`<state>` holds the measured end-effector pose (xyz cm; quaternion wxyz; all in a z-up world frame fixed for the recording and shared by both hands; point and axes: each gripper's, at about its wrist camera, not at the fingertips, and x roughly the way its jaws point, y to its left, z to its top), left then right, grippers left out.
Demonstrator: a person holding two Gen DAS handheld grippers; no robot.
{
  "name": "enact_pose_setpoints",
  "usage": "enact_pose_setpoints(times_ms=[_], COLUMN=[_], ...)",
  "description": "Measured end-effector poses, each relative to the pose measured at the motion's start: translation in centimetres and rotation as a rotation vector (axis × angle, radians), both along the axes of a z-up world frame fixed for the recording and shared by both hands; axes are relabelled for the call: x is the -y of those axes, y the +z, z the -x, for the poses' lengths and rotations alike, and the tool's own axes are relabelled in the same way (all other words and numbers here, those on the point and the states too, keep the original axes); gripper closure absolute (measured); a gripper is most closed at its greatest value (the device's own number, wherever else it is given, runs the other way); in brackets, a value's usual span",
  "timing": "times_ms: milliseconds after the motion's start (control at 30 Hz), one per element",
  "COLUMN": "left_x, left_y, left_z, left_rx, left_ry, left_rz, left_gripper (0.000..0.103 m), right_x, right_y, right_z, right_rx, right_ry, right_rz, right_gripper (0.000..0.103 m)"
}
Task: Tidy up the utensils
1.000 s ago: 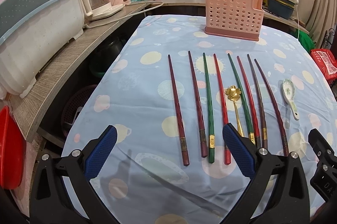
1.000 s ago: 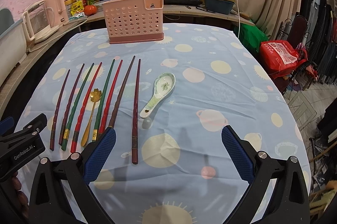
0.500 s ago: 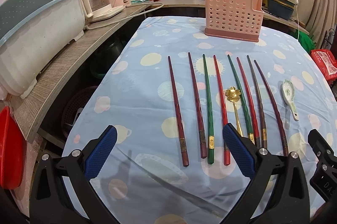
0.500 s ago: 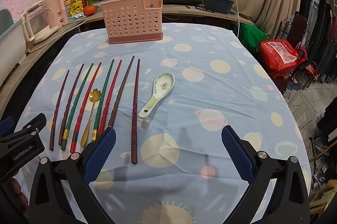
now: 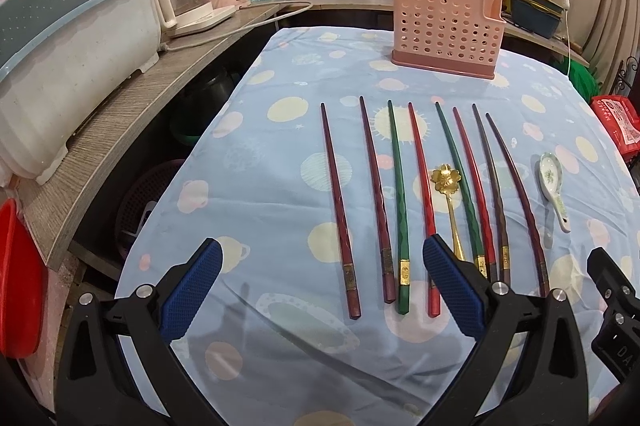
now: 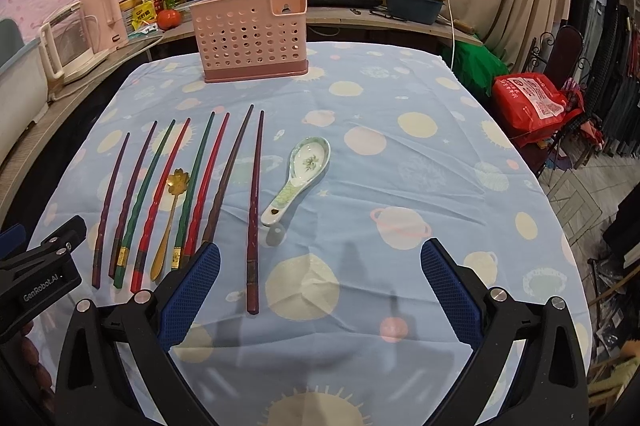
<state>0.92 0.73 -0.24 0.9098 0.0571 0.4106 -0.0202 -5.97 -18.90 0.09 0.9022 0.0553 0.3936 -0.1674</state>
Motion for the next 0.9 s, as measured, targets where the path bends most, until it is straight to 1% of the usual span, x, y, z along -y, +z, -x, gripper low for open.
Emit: enact_pose_setpoints(times_ms=[267, 567, 900], left_x=[-0.3, -2.7, -2.2], left_y=[-0.5, -1.9, -3.4], left_z=[-0.9, -2.3, -2.7], left_rx=[-0.016, -0.045, -0.087], left_ry=[0.012, 0.048, 0.011], left_rz=[-0.001, 0.012, -0.005], left_gripper=[0.007, 0.007, 0.008], right_x=[0.8, 2.2, 2.7], right_y=[-0.2, -0.8, -1.5], right_z=[-0.8, -1.6, -2.7], right_rx=[-0.005, -0.016, -0.036], right_ry=[-0.011, -0.030, -0.030], right_rz=[-0.006, -0.023, -0.030], right_gripper=[0.007, 0.007, 0.007])
